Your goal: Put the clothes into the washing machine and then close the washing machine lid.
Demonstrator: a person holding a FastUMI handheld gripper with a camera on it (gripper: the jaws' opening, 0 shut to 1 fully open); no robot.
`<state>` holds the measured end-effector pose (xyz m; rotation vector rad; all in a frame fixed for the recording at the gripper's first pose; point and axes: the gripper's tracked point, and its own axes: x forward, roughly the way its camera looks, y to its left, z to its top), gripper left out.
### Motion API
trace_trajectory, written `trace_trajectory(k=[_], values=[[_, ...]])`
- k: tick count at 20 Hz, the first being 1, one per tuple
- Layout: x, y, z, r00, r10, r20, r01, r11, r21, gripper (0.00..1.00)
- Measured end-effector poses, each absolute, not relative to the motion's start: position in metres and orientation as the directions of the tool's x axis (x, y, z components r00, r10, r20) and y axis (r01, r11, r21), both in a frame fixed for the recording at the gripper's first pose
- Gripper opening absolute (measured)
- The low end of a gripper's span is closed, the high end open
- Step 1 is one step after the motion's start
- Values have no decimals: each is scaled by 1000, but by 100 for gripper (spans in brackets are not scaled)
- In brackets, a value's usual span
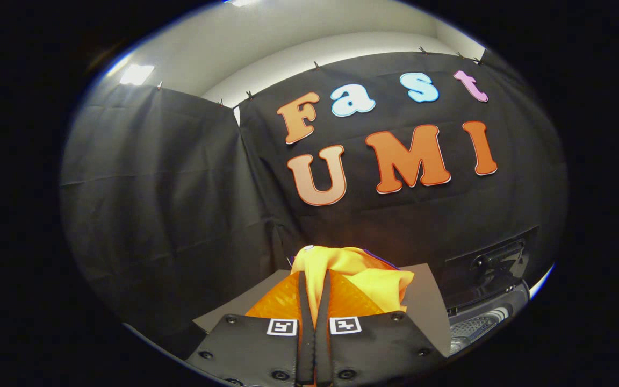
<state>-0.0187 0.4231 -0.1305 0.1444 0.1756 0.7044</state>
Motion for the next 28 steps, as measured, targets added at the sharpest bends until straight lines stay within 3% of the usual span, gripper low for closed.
trace_trajectory(k=[9,15,22,28], values=[[18,327,-66,791,612,-1,-602,778,176,9],[73,216,-64,838,546,4,-540,828,151,8],[140,120,-130,869,482,-113,-462,872,164,9],[167,95,-201,829,504,-243,-475,863,170,9]])
